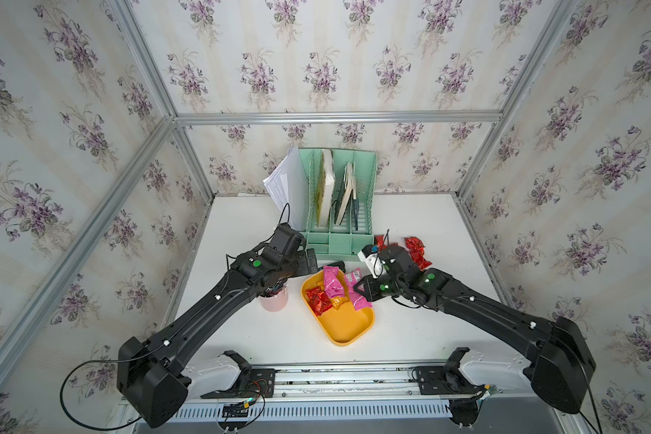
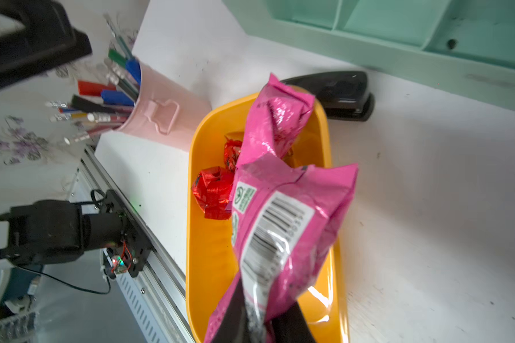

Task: Put the tea bags into the storage box
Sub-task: Place the tea bag in the storage box.

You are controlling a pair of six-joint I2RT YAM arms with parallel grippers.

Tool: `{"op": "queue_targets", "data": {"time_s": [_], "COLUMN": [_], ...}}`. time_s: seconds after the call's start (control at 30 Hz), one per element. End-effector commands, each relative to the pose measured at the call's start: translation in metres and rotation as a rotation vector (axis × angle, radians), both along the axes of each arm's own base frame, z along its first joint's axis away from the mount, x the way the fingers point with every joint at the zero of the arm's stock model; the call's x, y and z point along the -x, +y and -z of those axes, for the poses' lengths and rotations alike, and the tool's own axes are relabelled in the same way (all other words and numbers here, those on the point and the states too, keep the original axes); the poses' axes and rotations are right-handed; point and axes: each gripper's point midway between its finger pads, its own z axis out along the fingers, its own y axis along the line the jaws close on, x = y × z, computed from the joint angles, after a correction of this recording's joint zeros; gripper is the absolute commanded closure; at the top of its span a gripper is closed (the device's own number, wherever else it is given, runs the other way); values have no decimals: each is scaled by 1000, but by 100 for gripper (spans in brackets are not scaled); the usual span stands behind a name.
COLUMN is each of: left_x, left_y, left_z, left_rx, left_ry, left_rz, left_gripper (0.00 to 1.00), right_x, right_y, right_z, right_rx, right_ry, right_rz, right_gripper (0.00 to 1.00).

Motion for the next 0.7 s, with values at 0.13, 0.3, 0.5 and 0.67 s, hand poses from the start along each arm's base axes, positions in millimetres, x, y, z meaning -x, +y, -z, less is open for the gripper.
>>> {"op": "queue_targets", "data": {"time_s": [0.13,0.3,0.5,0.67], "left_x": [16,23,24,23], "left_y": [19,26,25,23], "left_z": [4,3,0,-1], "left_rx": [2,2,10,14], "left_ry": [3,0,-3,-7], "left_rz": [-72,-84,-80,-74], "left_gripper": [1,1,1,1], "right_x": [11,11,10,3], "right_y": [-4,-8,-7,-3], "right_z": [37,57,62,36], "right_rx": [192,241,262,189], "right_ry": [-41,-39,-42,-92], "right_rz": [-81,-82,-74,-23], "right_gripper": [89,88,68,51]}}
